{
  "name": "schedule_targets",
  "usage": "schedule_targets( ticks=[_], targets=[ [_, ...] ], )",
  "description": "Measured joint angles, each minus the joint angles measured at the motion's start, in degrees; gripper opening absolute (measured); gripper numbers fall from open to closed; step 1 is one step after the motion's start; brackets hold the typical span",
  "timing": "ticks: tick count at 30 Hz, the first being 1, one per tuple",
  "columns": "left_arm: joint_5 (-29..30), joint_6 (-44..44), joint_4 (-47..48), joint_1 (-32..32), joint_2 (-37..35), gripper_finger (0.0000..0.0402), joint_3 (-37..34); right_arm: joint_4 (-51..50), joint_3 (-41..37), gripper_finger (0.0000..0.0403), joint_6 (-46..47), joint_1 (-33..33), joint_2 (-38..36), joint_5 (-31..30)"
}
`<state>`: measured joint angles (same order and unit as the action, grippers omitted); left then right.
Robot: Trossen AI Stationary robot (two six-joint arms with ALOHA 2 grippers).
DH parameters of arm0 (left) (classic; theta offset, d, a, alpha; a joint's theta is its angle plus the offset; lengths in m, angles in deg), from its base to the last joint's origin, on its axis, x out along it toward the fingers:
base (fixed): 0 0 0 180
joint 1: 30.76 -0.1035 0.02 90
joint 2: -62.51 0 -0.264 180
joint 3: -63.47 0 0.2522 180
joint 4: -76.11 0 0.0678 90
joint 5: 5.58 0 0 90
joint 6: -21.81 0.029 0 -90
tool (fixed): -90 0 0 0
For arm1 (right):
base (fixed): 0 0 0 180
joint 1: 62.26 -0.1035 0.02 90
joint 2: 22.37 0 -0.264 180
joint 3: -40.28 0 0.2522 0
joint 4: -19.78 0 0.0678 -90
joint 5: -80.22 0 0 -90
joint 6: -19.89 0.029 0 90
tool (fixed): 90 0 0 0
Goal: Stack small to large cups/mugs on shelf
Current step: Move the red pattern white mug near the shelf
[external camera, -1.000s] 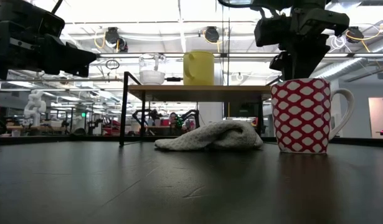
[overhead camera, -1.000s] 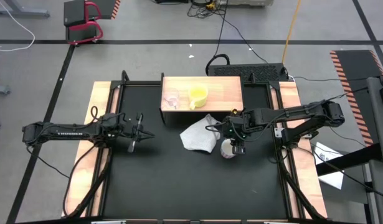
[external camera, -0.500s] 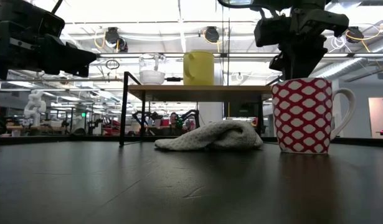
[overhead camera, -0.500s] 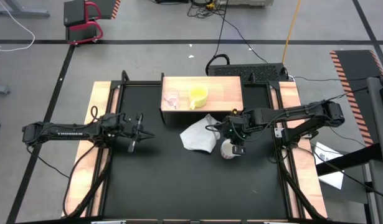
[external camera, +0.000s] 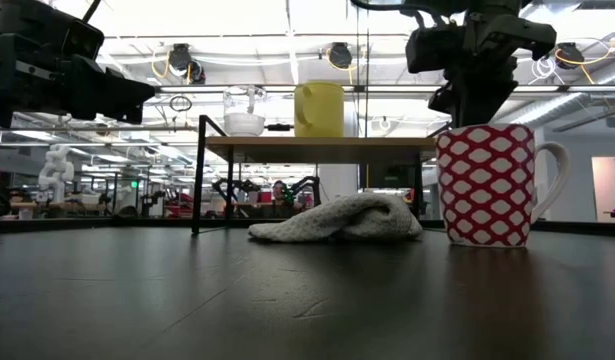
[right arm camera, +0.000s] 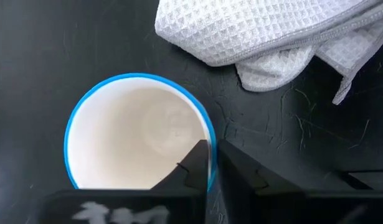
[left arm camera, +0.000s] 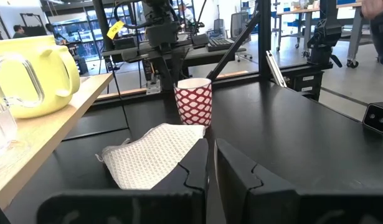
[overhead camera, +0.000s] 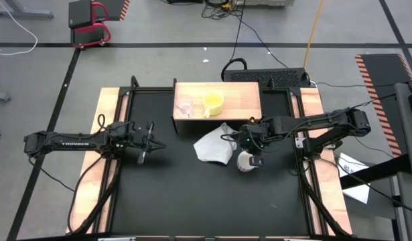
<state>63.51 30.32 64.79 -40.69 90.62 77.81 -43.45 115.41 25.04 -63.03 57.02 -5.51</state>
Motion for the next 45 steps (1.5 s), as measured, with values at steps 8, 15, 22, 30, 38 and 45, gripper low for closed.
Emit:
schedule_targets(
  ticks=[8, 15, 22, 30, 38, 45],
  targets=[
    [0.0, 0.0, 0.0, 0.0, 0.0, 0.0031, 0.0, 0.8, 0.0, 0.0005, 0.5, 0.0, 0.0, 0.1],
    [0.0, 0.0, 0.0, 0.0, 0.0, 0.0031, 0.0, 0.8, 0.0, 0.0002, 0.5, 0.0, 0.0, 0.1],
    [0.0, 0.0, 0.0, 0.0, 0.0, 0.0031, 0.0, 0.9, 0.0, 0.0001, 0.6, 0.0, 0.0, 0.1],
    [0.0, 0.6, 0.0, 0.0, 0.0, 0.0031, 0.0, 2.9, 0.0, 0.0001, 5.3, 0.1, 0.0, -1.3],
    [0.0, 0.7, 0.0, 0.0, 0.0, 0.0031, 0.0, -0.8, 1.1, 0.0000, 8.8, 0.4, -0.3, -1.0],
    [0.0, 0.6, 0.0, 0.0, 0.0, 0.0031, 0.0, -3.3, 3.3, 0.0000, 12.5, 1.9, -0.3, -1.1]
  ],
)
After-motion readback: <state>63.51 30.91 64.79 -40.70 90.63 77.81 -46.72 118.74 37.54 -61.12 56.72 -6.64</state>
